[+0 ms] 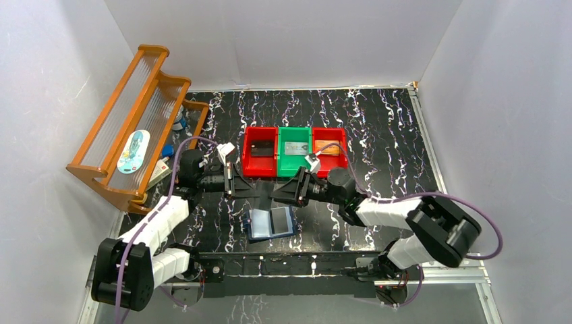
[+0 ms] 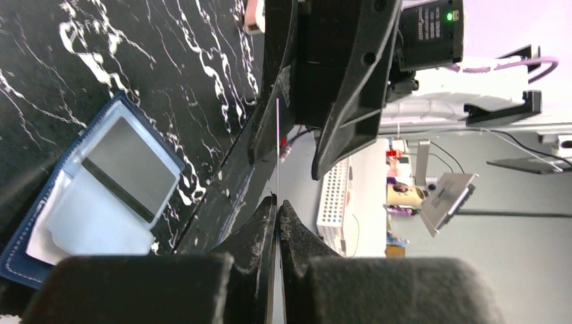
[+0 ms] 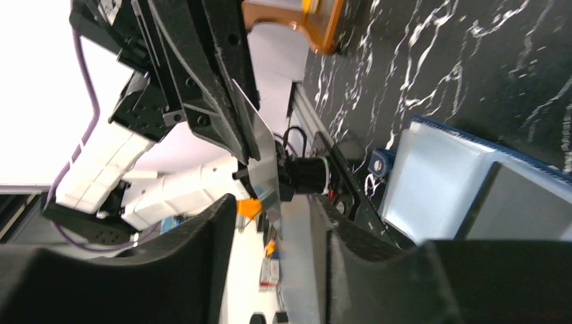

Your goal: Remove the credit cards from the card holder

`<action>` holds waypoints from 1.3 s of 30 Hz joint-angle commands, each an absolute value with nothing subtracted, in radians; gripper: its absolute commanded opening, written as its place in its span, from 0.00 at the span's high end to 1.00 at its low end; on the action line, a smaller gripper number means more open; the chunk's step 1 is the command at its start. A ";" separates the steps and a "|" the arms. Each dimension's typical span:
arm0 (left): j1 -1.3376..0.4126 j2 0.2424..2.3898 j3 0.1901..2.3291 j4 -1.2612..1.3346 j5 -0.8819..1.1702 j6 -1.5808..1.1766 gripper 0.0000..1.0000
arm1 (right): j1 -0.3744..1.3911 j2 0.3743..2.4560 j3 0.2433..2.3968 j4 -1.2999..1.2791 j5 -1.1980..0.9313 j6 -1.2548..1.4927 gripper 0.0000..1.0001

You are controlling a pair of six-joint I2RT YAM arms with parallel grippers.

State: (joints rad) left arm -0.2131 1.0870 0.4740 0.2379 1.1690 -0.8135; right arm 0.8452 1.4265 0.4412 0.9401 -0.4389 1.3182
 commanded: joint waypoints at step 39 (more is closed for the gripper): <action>-0.268 1.658 1.363 -0.242 0.518 0.651 1.00 | 0.775 0.790 0.436 0.055 0.284 1.020 0.02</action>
